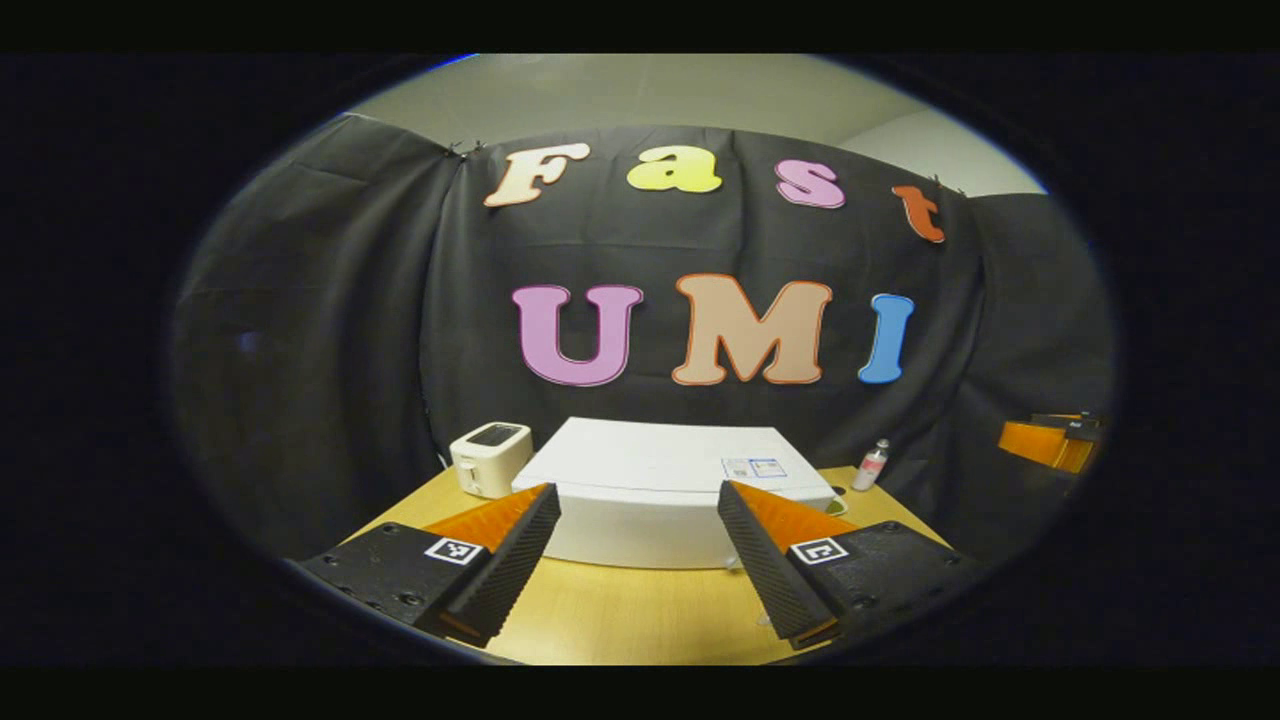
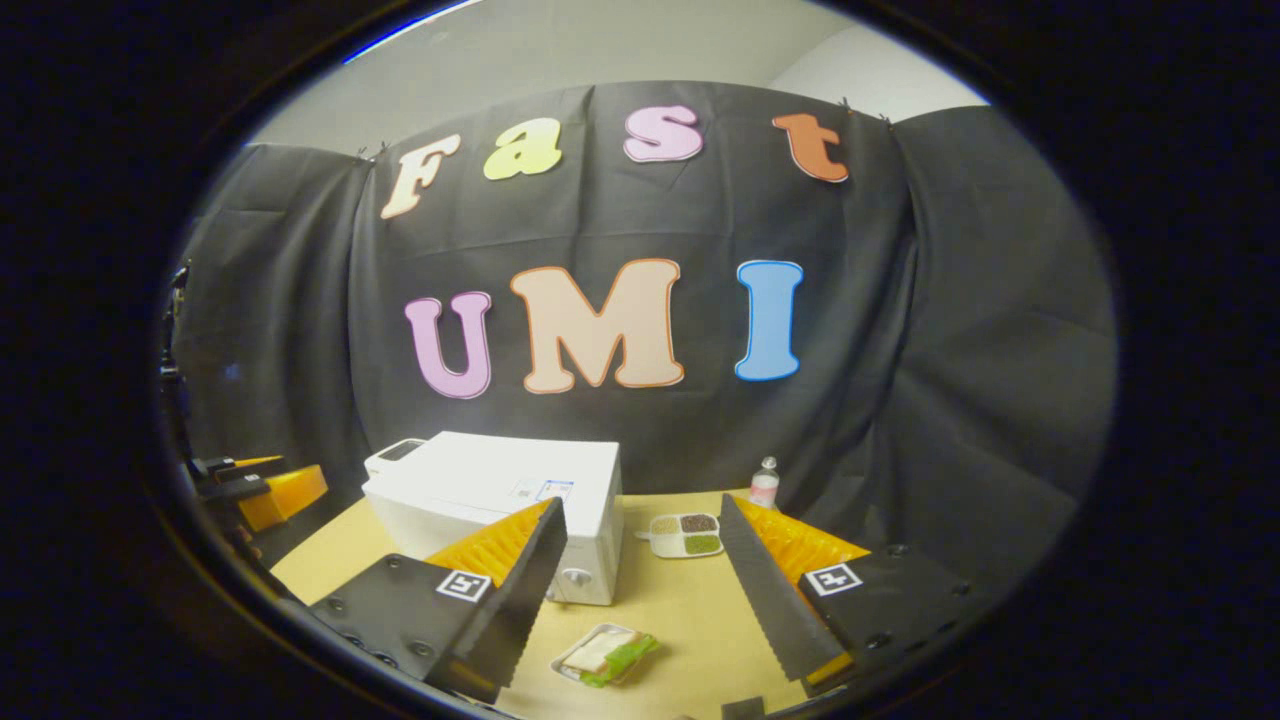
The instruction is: Open the microwave oven with the left hand, put the food in, and close the microwave oven.
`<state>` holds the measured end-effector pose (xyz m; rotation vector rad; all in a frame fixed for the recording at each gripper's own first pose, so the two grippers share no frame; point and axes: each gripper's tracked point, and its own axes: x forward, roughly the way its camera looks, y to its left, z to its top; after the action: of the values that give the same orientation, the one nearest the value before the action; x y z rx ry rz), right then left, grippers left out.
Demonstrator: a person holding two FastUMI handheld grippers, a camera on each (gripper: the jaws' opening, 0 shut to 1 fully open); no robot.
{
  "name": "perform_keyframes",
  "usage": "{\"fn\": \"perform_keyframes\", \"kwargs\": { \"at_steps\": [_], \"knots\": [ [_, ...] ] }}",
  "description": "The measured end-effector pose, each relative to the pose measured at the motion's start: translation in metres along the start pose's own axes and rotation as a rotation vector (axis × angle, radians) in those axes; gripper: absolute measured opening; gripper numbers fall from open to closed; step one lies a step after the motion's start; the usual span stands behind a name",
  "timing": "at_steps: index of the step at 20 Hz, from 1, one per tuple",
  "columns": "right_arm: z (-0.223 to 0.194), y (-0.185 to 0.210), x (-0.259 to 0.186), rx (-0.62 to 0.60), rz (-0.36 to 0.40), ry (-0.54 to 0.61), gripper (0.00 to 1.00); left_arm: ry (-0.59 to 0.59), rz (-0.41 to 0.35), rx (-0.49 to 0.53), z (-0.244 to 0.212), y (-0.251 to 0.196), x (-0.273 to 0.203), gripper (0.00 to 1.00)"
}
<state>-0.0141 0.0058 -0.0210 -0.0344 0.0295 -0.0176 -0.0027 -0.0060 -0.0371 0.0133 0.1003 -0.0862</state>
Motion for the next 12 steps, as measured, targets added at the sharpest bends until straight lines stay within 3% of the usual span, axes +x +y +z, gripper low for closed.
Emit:
{"fn": "perform_keyframes", "kwargs": {
  "at_steps": [7,12],
  "knots": [
    [-0.025,-0.007,-0.012,0.041,-0.035,0.047,0.92,0.207,-0.028,-0.054,-0.083,0.004,0.011,0.96],
    [-0.043,-0.025,-0.017,0.072,-0.085,0.089,0.92,0.31,-0.082,-0.022,-0.124,-0.015,0.025,0.97]
  ]
}}
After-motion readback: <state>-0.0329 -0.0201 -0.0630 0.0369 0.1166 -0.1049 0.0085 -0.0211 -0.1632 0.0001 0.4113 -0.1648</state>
